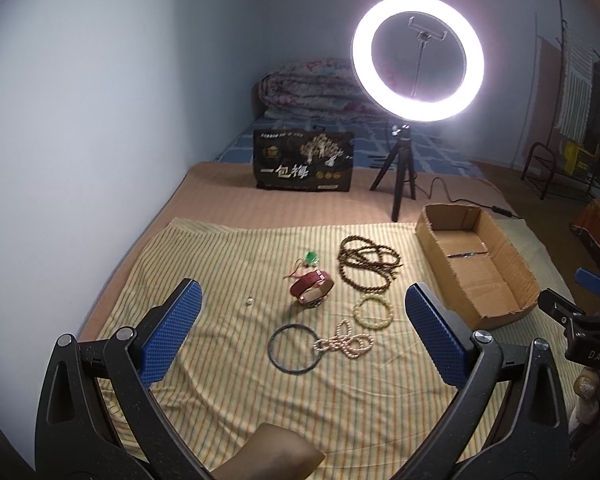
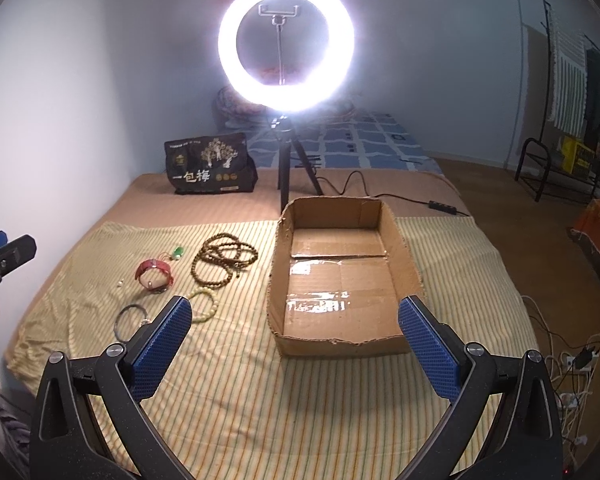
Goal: Organize jewelry
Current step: 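Lower the left gripper around the dark blue bangle while the right gripper approaches the pearl necklace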
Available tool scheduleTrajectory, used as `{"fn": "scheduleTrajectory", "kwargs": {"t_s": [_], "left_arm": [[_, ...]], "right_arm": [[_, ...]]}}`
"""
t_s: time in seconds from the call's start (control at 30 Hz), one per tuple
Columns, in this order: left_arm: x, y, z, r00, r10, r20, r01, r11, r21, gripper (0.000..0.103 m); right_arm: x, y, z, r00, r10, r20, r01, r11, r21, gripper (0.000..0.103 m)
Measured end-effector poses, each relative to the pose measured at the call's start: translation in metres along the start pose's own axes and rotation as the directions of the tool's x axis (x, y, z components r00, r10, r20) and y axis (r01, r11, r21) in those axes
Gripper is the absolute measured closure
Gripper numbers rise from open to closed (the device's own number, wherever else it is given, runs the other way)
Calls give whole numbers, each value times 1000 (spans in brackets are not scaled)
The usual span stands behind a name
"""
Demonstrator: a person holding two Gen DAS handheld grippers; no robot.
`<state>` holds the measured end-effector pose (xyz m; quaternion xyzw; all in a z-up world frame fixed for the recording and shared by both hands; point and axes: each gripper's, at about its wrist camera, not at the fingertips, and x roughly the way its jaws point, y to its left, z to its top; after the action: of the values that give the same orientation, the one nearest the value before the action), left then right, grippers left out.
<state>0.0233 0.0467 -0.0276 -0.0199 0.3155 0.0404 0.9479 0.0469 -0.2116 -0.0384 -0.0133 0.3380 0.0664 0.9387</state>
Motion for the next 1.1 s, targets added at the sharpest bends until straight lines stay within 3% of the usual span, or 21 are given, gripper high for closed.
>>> {"fn": "scheduleTrajectory", "kwargs": {"t_s": [0.17,0.43,0.7,0.97,1.1], "left_arm": [[19,17,2,998,23,-55,-23,1000,-6,0],[52,41,-7,985,-1,-175,-10,998,-62,0],[89,49,-21,959,-11,-285,1,999,-37,5],[113,40,-50,926,-59,-374,78,996,37,12],[120,31,-63,910,-84,-405,129,988,86,12]], "right_arm": [[12,14,3,1000,20,-20,-21,998,-67,1],[44,35,10,993,88,-81,-99,985,-140,1],[78,61,2,960,198,-199,-234,956,-179,1],[113,83,-11,890,309,-335,-378,911,-164,4],[134,92,-21,841,346,-417,-436,889,-141,24]]}}
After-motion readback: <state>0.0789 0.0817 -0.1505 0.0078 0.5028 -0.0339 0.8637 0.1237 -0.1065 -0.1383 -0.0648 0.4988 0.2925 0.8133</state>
